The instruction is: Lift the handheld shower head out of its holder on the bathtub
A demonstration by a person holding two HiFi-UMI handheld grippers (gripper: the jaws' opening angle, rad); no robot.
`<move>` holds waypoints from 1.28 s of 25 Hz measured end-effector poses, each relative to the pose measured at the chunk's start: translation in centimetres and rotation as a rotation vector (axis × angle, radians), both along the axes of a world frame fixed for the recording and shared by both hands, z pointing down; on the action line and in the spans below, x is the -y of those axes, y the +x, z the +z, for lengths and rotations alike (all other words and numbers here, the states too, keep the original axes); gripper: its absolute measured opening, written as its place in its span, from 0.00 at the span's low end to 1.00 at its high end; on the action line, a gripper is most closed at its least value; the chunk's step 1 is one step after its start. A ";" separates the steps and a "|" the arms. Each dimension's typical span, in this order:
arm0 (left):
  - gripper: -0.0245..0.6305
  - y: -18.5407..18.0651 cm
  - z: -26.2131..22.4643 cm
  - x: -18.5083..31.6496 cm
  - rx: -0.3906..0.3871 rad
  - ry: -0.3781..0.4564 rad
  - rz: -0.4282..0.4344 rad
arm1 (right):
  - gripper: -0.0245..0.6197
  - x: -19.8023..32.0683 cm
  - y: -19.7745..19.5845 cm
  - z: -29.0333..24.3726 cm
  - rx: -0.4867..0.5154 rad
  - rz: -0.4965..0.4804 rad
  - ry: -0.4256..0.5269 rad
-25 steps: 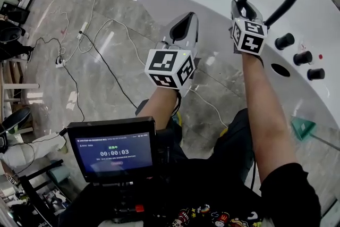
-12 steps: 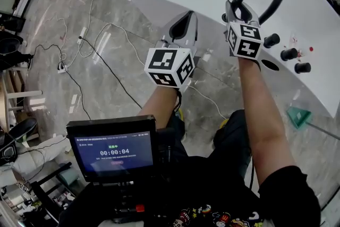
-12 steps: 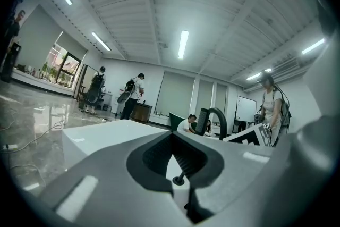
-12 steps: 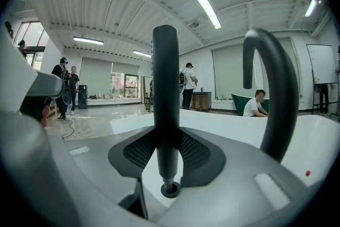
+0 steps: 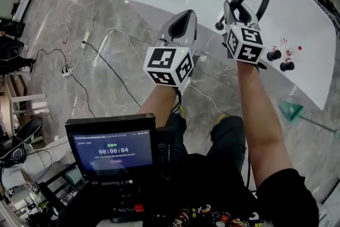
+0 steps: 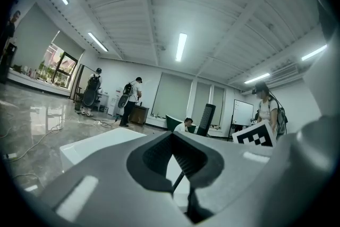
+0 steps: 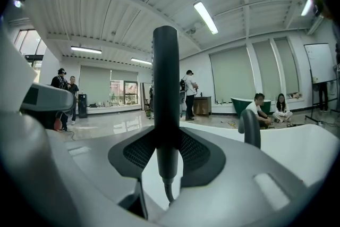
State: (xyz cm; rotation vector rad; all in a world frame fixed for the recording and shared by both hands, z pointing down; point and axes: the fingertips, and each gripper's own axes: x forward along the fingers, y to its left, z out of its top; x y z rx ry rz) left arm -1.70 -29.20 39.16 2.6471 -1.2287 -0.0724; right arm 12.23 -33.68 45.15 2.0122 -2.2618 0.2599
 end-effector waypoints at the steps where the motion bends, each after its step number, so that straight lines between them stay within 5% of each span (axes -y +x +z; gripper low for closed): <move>1: 0.04 -0.3 -1.4 -0.2 0.000 -0.002 0.003 | 0.28 -0.4 -0.4 -1.7 0.002 -0.001 0.005; 18: 0.04 3.5 -18.6 -6.8 -0.006 0.031 -0.005 | 0.28 -9.3 2.3 -21.4 0.001 -0.074 0.076; 32: 0.04 6.6 -22.4 -13.1 -0.019 0.055 0.053 | 0.28 -18.0 6.3 -38.5 0.003 -0.103 0.324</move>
